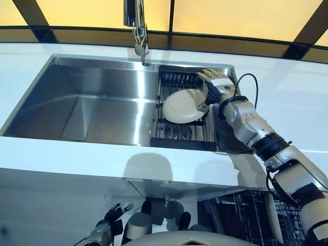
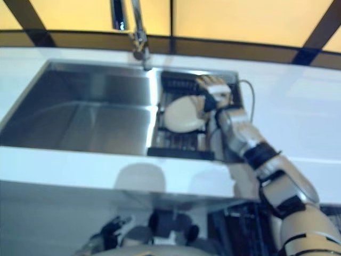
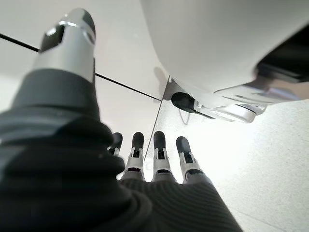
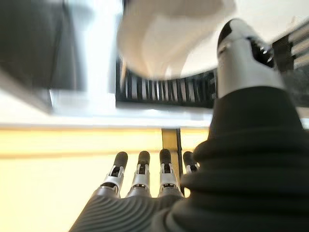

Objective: Take plates into dishwasher

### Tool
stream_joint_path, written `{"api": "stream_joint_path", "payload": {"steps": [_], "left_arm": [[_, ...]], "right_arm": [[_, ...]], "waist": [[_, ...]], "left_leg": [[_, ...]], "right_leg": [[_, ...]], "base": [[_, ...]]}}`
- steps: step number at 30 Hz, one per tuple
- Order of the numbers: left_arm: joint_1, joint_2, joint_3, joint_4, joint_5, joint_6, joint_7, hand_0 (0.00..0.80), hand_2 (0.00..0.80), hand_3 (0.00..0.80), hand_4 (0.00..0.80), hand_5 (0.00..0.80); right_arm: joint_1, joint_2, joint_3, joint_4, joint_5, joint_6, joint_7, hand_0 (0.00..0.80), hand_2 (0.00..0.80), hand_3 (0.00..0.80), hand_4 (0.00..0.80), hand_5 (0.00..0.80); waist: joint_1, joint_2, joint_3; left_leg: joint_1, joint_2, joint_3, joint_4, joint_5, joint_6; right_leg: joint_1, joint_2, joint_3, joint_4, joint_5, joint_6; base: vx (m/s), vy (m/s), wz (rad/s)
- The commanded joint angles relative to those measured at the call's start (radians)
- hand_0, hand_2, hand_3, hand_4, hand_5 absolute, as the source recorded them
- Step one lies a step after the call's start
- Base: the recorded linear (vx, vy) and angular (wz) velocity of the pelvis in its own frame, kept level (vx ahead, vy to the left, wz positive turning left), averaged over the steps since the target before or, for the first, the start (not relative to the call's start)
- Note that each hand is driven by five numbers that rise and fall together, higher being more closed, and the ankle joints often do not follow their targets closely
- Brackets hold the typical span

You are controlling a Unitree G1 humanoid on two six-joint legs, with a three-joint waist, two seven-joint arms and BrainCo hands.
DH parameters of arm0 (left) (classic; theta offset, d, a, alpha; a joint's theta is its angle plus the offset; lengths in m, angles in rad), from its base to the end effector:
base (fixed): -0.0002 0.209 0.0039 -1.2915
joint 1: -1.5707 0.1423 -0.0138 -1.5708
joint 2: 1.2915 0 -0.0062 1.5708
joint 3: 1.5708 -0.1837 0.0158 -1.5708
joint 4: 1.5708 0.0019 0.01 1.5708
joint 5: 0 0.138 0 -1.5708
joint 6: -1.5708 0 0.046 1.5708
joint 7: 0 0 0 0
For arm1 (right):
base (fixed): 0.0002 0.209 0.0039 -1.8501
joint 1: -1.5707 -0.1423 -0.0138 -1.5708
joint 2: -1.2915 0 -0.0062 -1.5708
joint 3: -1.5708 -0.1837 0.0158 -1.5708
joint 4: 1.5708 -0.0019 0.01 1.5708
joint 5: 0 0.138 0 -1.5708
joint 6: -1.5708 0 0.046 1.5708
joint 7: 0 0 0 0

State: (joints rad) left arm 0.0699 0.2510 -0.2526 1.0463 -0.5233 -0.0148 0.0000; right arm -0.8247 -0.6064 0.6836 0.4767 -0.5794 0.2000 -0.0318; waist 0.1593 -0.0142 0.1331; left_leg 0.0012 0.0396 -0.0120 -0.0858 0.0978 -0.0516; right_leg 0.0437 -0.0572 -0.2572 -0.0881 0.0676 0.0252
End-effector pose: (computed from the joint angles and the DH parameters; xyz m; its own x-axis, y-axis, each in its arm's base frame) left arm 0.0757 0.2125 -0.1116 0.4364 0.1053 -0.8936 -0.2210 0.9752 0.0070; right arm 0.3264 -0.1678 0.1403 0.9794 0.2021 0.0023 -0.0060 0.0402 -0.9992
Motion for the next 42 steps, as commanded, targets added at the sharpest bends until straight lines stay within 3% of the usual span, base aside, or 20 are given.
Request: {"api": "stream_joint_path", "payload": {"steps": [1,12,26,42], "left_arm": [[-0.070,0.009,-0.015,0.030,0.034,-0.028,0.000,0.000,0.000,0.000,0.000,0.000],[-0.069,0.013,0.002,0.030,0.036,-0.027,-0.002,0.000,0.000,0.000,0.000,0.000],[-0.079,0.019,0.011,0.032,0.025,-0.036,0.001,0.000,0.000,0.000,0.000,0.000],[-0.093,0.017,0.006,0.031,0.016,-0.039,0.005,0.000,0.000,0.000,0.000,0.000]], "right_arm": [[-0.097,-0.088,0.062,-0.022,-0.140,-0.048,-0.032,0.000,0.000,0.000,0.000,0.000],[-0.044,-0.146,0.100,-0.155,-0.219,-0.100,0.011,0.000,0.000,0.000,0.000,0.000],[0.012,-0.166,0.101,-0.204,-0.257,-0.151,0.042,0.000,0.000,0.000,0.000,0.000],[0.045,-0.144,0.112,-0.216,-0.289,-0.141,0.045,0.000,0.000,0.000,0.000,0.000]], "waist": [[0.042,-0.042,0.021],[0.028,-0.051,0.011],[0.016,-0.056,0.019],[0.012,-0.053,0.037]], "left_leg": [[0.029,0.026,-0.018,-0.001,-0.066,-0.023],[0.024,0.027,-0.004,-0.001,-0.067,-0.024],[0.015,0.029,0.001,-0.001,-0.068,-0.024],[0.003,0.031,0.008,-0.001,-0.065,-0.025]], "right_leg": [[0.030,-0.119,0.016,0.001,0.005,0.130],[0.023,-0.119,0.022,0.001,0.007,0.134],[0.008,-0.113,0.034,0.001,0.008,0.135],[-0.005,-0.117,0.031,0.001,0.014,0.137]], "base": [[0.000,0.000,0.00],[0.000,0.000,0.00],[-0.013,-0.004,0.00],[0.000,0.000,0.00]]}}
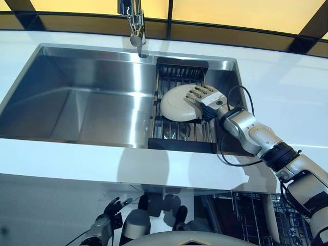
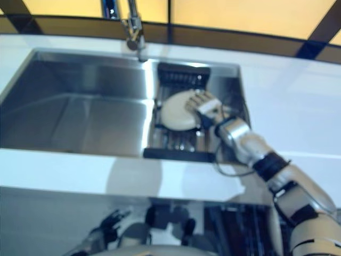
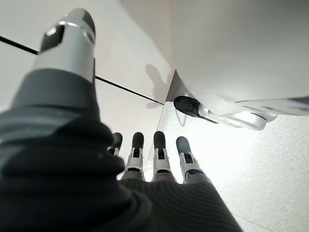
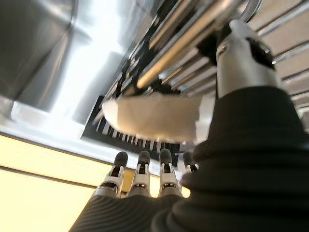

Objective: Take plates into dishwasher

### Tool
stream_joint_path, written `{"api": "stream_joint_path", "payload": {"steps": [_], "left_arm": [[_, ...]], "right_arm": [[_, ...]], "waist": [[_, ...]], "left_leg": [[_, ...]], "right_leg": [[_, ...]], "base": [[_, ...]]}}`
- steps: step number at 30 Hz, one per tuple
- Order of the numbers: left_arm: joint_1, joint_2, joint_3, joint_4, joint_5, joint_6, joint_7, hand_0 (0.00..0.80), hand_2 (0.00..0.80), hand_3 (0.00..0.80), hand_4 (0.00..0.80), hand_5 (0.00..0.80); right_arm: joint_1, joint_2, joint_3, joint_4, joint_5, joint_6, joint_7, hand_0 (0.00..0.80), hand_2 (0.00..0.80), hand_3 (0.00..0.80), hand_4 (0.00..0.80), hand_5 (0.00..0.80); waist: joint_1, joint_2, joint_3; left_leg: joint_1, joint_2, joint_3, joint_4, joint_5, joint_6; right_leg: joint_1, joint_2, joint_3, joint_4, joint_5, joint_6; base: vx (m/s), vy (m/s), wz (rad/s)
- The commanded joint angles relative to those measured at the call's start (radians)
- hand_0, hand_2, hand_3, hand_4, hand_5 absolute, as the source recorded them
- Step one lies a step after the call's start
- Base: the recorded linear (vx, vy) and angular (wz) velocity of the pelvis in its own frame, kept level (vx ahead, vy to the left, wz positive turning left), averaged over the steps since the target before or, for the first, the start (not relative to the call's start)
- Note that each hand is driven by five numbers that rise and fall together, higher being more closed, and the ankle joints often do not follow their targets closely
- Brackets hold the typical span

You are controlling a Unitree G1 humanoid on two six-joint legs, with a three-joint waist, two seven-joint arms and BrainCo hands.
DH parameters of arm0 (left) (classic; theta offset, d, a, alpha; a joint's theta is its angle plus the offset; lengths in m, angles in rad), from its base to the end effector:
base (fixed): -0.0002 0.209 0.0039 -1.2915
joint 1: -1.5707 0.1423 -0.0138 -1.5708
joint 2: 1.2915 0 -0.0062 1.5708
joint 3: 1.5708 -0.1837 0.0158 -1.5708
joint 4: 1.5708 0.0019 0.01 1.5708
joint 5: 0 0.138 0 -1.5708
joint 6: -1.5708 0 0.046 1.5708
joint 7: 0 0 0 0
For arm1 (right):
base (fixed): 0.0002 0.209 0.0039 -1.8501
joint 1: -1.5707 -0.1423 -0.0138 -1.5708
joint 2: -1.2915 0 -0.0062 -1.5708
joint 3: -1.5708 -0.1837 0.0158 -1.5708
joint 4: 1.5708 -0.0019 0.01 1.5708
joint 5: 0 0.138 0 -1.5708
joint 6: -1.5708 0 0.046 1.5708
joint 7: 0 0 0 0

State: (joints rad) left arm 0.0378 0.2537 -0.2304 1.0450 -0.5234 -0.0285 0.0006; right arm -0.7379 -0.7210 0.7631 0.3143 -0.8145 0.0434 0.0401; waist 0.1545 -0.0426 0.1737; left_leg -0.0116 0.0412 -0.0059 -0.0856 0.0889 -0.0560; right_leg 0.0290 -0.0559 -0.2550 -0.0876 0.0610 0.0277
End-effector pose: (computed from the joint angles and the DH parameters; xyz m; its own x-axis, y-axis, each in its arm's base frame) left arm 0.0886 0.2149 -0.1081 0.4798 0.1174 -0.8695 -0.2334 0.9724 0.0024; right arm 0.3027 -0.1692 0.1286 0.9059 0.4093 -0.1090 0.0111 -0.2803 -0.9598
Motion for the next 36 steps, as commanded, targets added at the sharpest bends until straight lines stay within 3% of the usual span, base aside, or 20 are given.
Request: {"api": "stream_joint_path", "payload": {"steps": [1,5,8,9,12,18,21,22,26,27,28,36], "left_arm": [[-0.062,0.014,-0.018,0.032,0.016,-0.025,0.005,0.000,0.000,0.000,0.000,0.000],[-0.072,0.012,-0.033,0.031,0.007,-0.029,0.005,0.000,0.000,0.000,0.000,0.000],[-0.073,0.012,-0.039,0.030,0.004,-0.038,0.002,0.000,0.000,0.000,0.000,0.000],[-0.075,0.013,-0.045,0.028,0.000,-0.042,0.001,0.000,0.000,0.000,0.000,0.000],[-0.083,0.016,-0.055,0.026,-0.003,-0.044,-0.007,0.000,0.000,0.000,0.000,0.000],[-0.091,0.002,-0.082,0.018,0.001,-0.045,-0.007,0.000,0.000,0.000,0.000,0.000],[-0.088,-0.002,-0.096,0.017,0.000,-0.046,-0.008,0.000,0.000,0.000,0.000,0.000],[-0.087,-0.004,-0.101,0.017,-0.002,-0.047,-0.011,0.000,0.000,0.000,0.000,0.000],[-0.083,-0.006,-0.113,0.015,-0.011,-0.047,-0.017,0.000,0.000,0.000,0.000,0.000],[-0.081,-0.008,-0.117,0.015,-0.017,-0.049,-0.019,0.000,0.000,0.000,0.000,0.000],[-0.081,-0.009,-0.118,0.016,-0.020,-0.050,-0.019,0.000,0.000,0.000,0.000,0.000],[-0.064,-0.003,-0.115,0.011,-0.007,-0.060,-0.026,0.000,0.000,0.000,0.000,0.000]], "right_arm": [[-0.044,-0.027,0.034,-0.049,-0.055,0.018,-0.031,0.000,0.000,0.000,0.000,0.000],[-0.067,-0.006,0.043,-0.015,-0.057,0.047,-0.051,0.000,0.000,0.000,0.000,0.000],[-0.092,0.005,0.053,0.029,-0.055,0.066,-0.083,0.201,0.201,0.201,0.201,0.201],[-0.111,0.011,0.059,0.047,-0.048,0.078,-0.096,0.207,0.207,0.207,0.207,0.207],[-0.148,0.030,0.069,0.078,-0.041,0.105,-0.118,0.185,0.185,0.185,0.185,0.185],[-0.227,0.075,0.084,0.152,-0.015,0.151,-0.157,0.000,0.000,0.000,0.000,0.000],[-0.260,0.089,0.098,0.193,-0.004,0.160,-0.171,0.000,0.000,0.000,0.000,0.000],[-0.276,0.095,0.105,0.213,0.005,0.168,-0.174,0.072,0.072,0.072,0.072,0.072],[-0.308,0.107,0.111,0.257,0.021,0.177,-0.180,0.122,0.122,0.122,0.122,0.122],[-0.329,0.112,0.120,0.278,0.026,0.179,-0.187,0.649,0.649,0.649,0.649,0.649],[-0.339,0.111,0.125,0.287,0.035,0.177,-0.199,0.800,0.800,0.800,0.800,0.800],[-0.358,0.087,0.117,0.272,0.037,0.189,-0.302,0.800,0.800,0.800,0.800,0.800]], "waist": [[0.018,-0.024,-0.002],[0.024,-0.017,0.011],[0.031,-0.010,0.023],[0.035,-0.007,0.030],[0.041,-0.001,0.039],[0.055,0.015,0.047],[0.064,0.022,0.047],[0.069,0.026,0.048],[0.079,0.036,0.050],[0.084,0.041,0.052],[0.086,0.043,0.053],[0.095,0.039,0.045]], "left_leg": [[0.014,0.030,0.002,-0.002,-0.056,-0.021],[-0.004,0.029,-0.003,-0.002,-0.051,-0.020],[-0.015,0.029,-0.008,-0.002,-0.047,-0.020],[-0.021,0.027,-0.011,-0.002,-0.045,-0.019],[-0.035,0.024,-0.018,-0.002,-0.040,-0.018],[-0.046,0.018,-0.030,-0.002,-0.035,-0.019],[-0.047,0.016,-0.036,-0.002,-0.033,-0.020],[-0.049,0.015,-0.038,-0.002,-0.031,-0.020],[-0.052,0.011,-0.047,-0.002,-0.029,-0.020],[-0.055,0.008,-0.055,-0.002,-0.027,-0.020],[-0.057,0.007,-0.057,-0.002,-0.026,-0.020],[-0.060,-0.001,-0.075,-0.002,-0.027,-0.019]], "right_leg": [[0.009,-0.119,0.027,0.000,0.022,0.134],[-0.006,-0.120,0.023,0.000,0.024,0.134],[-0.015,-0.123,0.016,0.000,0.027,0.134],[-0.020,-0.124,0.013,0.000,0.028,0.134],[-0.032,-0.125,0.007,0.000,0.032,0.133],[-0.041,-0.130,-0.005,0.000,0.036,0.132],[-0.041,-0.132,-0.011,0.000,0.037,0.132],[-0.041,-0.133,-0.015,0.000,0.037,0.131],[-0.041,-0.136,-0.022,0.000,0.039,0.130],[-0.044,-0.136,-0.022,0.000,0.039,0.129],[-0.046,-0.135,-0.022,0.000,0.039,0.128],[-0.045,-0.132,-0.026,0.000,0.037,0.130]], "base": [[0.000,0.000,0.00],[-0.040,0.004,0.00],[-0.066,0.001,0.00],[-0.083,-0.003,0.02],[-0.083,0.001,0.03],[-0.028,0.012,0.01],[-0.003,0.009,0.02],[-0.014,0.031,0.06],[-0.014,0.035,0.07],[-0.034,0.041,0.10],[-0.043,0.049,0.09],[-0.004,0.003,0.00]]}}
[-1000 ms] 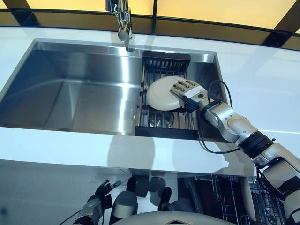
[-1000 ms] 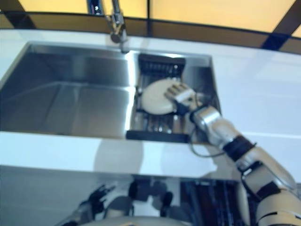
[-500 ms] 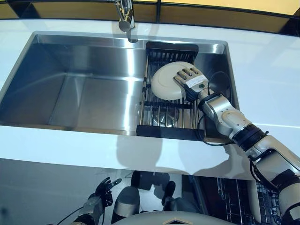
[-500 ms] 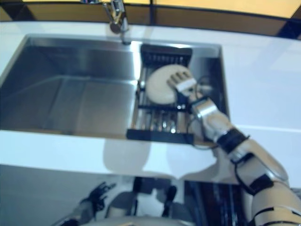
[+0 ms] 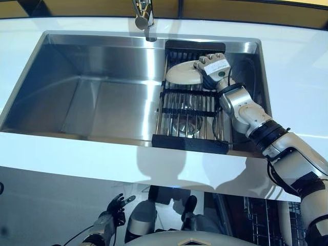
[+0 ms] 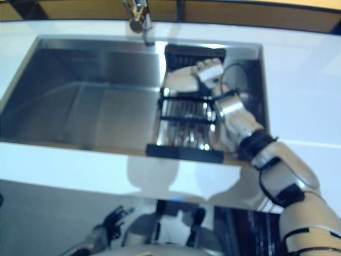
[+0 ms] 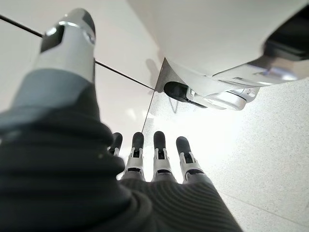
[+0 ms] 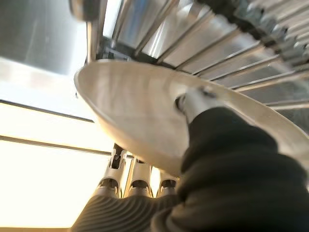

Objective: Take plates into dishwasher

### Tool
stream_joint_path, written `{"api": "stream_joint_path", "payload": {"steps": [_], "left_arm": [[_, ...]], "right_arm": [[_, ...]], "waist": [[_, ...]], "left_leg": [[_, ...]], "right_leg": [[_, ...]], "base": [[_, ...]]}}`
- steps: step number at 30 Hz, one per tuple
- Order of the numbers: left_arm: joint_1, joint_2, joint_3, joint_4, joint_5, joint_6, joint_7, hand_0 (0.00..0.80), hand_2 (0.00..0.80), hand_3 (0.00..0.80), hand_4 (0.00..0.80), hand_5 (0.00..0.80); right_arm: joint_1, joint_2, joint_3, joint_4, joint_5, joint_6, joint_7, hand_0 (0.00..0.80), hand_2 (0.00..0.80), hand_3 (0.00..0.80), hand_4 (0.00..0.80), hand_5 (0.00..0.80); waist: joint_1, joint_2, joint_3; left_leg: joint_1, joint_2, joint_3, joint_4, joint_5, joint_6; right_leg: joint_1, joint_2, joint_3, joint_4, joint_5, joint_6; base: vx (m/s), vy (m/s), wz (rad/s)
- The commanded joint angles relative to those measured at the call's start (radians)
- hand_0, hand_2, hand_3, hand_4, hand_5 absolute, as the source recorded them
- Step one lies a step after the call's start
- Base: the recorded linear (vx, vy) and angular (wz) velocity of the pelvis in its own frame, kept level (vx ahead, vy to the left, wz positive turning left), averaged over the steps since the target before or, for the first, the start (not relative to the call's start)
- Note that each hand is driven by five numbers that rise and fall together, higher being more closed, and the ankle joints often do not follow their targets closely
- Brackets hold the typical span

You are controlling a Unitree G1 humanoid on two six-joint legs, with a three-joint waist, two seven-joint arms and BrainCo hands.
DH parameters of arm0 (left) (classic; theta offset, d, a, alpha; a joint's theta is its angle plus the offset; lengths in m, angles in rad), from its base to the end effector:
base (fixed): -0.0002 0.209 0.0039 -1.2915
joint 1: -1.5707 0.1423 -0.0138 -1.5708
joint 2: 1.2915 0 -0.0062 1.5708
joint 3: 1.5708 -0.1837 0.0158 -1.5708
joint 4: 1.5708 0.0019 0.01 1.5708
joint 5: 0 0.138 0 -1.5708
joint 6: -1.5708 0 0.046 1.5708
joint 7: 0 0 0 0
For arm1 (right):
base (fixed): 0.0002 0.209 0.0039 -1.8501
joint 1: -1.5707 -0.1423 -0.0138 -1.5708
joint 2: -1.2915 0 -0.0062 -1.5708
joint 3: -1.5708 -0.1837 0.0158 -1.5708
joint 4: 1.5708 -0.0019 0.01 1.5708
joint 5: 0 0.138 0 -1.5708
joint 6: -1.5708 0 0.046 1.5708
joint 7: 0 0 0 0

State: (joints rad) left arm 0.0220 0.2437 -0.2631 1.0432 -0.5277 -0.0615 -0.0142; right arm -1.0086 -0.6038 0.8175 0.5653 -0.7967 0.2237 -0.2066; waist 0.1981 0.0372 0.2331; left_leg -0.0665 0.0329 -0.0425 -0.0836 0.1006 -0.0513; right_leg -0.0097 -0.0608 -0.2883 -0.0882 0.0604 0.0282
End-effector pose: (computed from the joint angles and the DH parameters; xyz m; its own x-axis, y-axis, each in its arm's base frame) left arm 0.0952 0.2082 -0.1074 0.5219 0.0814 -0.8491 -0.1941 0.9807 -0.0253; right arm 0.3437 -0.1528 0.1738 0.9253 0.2791 0.2568 0.3230 -0.2249 -0.9193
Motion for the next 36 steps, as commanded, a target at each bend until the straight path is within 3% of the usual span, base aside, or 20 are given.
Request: {"api": "stream_joint_path", "payload": {"steps": [1,12,29,36], "left_arm": [[-0.047,0.007,-0.082,0.012,-0.001,-0.026,-0.009,0.000,0.000,0.000,0.000,0.000],[-0.031,0.004,-0.071,0.012,0.023,-0.018,-0.009,0.000,0.000,0.000,0.000,0.000],[0.020,0.025,-0.044,0.028,0.066,0.006,-0.024,0.000,0.000,0.000,0.000,0.000],[0.034,0.031,-0.034,0.031,0.078,0.010,-0.026,0.000,0.000,0.000,0.000,0.000]], "right_arm": [[-0.087,-0.032,0.061,0.017,0.019,0.016,-0.066,0.800,0.800,0.800,0.800,0.800],[-0.079,-0.062,0.028,-0.018,0.048,0.042,-0.112,0.800,0.800,0.800,0.800,0.800],[-0.091,-0.149,-0.072,0.007,0.249,0.101,-0.214,0.800,0.800,0.800,0.800,0.800],[-0.069,-0.191,-0.124,0.003,0.344,0.075,-0.228,0.800,0.800,0.800,0.800,0.800]], "waist": [[0.051,-0.043,-0.016],[0.042,-0.044,-0.054],[0.052,-0.059,-0.118],[0.046,-0.064,-0.136]], "left_leg": [[-0.002,0.008,-0.039,-0.004,-0.039,-0.023],[0.028,0.012,-0.028,-0.004,-0.052,-0.023],[0.095,0.017,-0.027,-0.004,-0.071,-0.028],[0.114,0.019,-0.019,-0.004,-0.076,-0.027]], "right_leg": [[-0.004,-0.127,0.007,0.001,0.037,0.130],[0.018,-0.123,0.014,0.001,0.027,0.130],[0.087,-0.118,0.006,0.001,0.006,0.129],[0.108,-0.120,0.004,0.001,-0.001,0.130]], "base": [[0.000,0.000,0.00],[0.010,0.002,0.00],[0.068,-0.006,0.01],[0.055,-0.010,0.02]]}}
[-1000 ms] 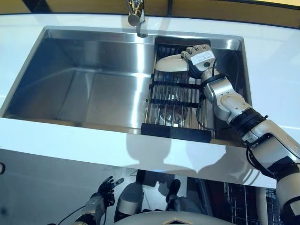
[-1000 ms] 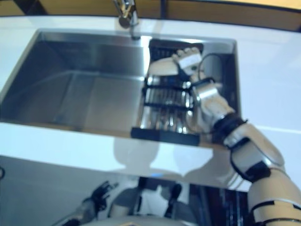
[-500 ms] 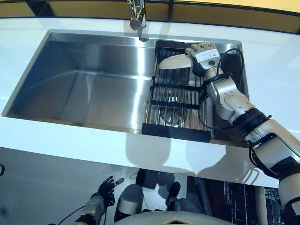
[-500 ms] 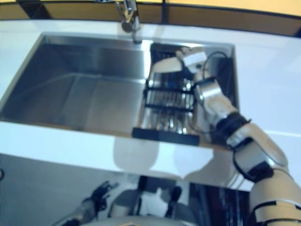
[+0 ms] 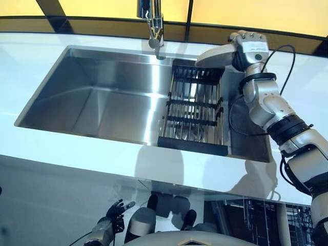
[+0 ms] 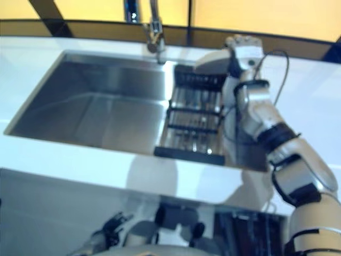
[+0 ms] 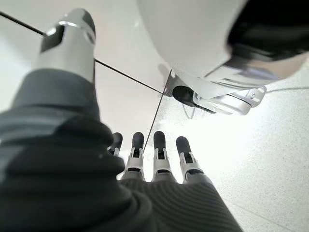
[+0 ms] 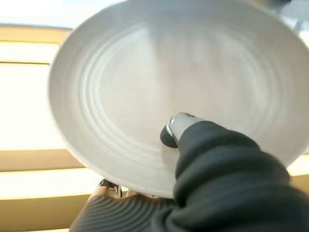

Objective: Take plates into dishwasher

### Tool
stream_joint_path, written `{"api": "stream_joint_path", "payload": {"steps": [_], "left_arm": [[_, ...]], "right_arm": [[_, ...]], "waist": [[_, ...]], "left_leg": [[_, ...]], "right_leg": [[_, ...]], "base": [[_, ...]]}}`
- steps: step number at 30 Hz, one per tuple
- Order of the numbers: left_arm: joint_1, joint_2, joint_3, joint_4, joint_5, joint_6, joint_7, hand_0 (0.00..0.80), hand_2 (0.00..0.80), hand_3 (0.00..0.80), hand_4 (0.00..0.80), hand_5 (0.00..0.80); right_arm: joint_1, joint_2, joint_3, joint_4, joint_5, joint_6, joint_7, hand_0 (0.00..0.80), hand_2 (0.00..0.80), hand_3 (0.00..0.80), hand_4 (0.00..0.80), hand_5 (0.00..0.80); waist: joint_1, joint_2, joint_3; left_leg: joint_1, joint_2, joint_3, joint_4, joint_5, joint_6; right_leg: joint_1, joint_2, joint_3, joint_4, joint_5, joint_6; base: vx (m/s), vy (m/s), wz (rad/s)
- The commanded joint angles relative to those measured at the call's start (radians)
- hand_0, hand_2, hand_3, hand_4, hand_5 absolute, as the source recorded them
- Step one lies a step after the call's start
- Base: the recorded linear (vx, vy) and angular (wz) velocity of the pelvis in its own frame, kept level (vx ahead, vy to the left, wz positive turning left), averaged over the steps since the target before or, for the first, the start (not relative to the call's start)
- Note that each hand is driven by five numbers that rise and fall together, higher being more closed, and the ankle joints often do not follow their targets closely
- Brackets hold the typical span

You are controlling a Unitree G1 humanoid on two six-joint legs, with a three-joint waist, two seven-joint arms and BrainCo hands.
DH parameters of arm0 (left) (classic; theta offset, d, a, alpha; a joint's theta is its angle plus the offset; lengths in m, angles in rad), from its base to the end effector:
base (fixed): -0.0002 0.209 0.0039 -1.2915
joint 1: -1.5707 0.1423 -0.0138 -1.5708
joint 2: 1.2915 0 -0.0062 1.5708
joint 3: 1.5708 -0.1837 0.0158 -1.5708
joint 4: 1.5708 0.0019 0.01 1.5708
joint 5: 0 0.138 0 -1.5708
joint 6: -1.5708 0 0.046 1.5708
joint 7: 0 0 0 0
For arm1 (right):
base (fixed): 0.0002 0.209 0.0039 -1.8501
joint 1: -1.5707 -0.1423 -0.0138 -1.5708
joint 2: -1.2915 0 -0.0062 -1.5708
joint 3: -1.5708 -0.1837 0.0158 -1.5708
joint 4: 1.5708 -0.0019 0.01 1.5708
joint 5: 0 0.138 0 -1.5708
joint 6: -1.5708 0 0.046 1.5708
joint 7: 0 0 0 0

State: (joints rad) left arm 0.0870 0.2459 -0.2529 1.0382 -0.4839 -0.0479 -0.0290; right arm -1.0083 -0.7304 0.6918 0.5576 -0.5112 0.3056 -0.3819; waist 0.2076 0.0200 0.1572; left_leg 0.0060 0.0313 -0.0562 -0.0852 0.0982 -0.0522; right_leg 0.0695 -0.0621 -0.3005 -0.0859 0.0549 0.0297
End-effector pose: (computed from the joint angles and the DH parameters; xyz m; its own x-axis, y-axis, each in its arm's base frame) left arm 0.0721 0.2108 -0.1119 0.4627 0.0765 -0.8832 -0.1757 0.9844 -0.0068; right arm 0.3435 -0.2030 0.2014 0.8862 -0.0065 0.4633 0.4633 -0.0020 -0.8862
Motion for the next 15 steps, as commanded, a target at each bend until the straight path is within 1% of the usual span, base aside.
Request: {"api": "stream_joint_path", "payload": {"steps": [1,5,8,11,15], "left_arm": [[-0.031,0.031,-0.041,0.036,0.034,-0.002,-0.013,0.000,0.000,0.000,0.000,0.000],[-0.025,0.036,-0.023,0.038,0.041,0.001,-0.017,0.000,0.000,0.000,0.000,0.000],[-0.023,0.036,-0.013,0.038,0.047,0.004,-0.014,0.000,0.000,0.000,0.000,0.000],[-0.024,0.034,-0.003,0.038,0.054,0.008,-0.014,0.000,0.000,0.000,0.000,0.000],[-0.030,0.037,0.007,0.042,0.050,0.013,-0.014,0.000,0.000,0.000,0.000,0.000]], "right_arm": [[-0.064,-0.068,-0.006,0.009,0.074,-0.012,-0.044,0.800,0.800,0.800,0.800,0.800],[-0.025,-0.097,-0.054,-0.030,0.141,-0.039,0.023,0.800,0.800,0.800,0.800,0.800],[0.022,-0.110,-0.100,-0.064,0.170,-0.051,0.040,0.800,0.800,0.800,0.800,0.800],[0.066,-0.134,-0.146,-0.102,0.167,-0.067,0.063,0.800,0.800,0.800,0.800,0.800],[0.118,-0.168,-0.197,-0.132,0.209,-0.086,0.082,0.800,0.800,0.800,0.800,0.800]], "waist": [[0.034,-0.048,-0.061],[0.017,-0.054,-0.064],[0.000,-0.060,-0.065],[-0.020,-0.067,-0.067],[-0.047,-0.075,-0.072]], "left_leg": [[0.044,0.021,-0.003,-0.002,-0.075,-0.027],[0.059,0.025,0.014,-0.002,-0.080,-0.026],[0.068,0.029,0.028,-0.002,-0.085,-0.026],[0.075,0.032,0.043,-0.002,-0.090,-0.025],[0.087,0.037,0.065,-0.002,-0.097,-0.023]], "right_leg": [[0.032,-0.119,0.015,-0.001,0.004,0.128],[0.042,-0.121,0.022,-0.001,0.004,0.129],[0.045,-0.120,0.034,-0.001,0.004,0.130],[0.043,-0.118,0.050,-0.001,0.005,0.131],[0.042,-0.114,0.074,-0.001,0.005,0.131]], "base": [[0.042,-0.011,0.00],[0.045,-0.009,0.01],[0.023,-0.006,-0.01],[0.004,-0.005,-0.01],[0.021,-0.004,-0.15]]}}
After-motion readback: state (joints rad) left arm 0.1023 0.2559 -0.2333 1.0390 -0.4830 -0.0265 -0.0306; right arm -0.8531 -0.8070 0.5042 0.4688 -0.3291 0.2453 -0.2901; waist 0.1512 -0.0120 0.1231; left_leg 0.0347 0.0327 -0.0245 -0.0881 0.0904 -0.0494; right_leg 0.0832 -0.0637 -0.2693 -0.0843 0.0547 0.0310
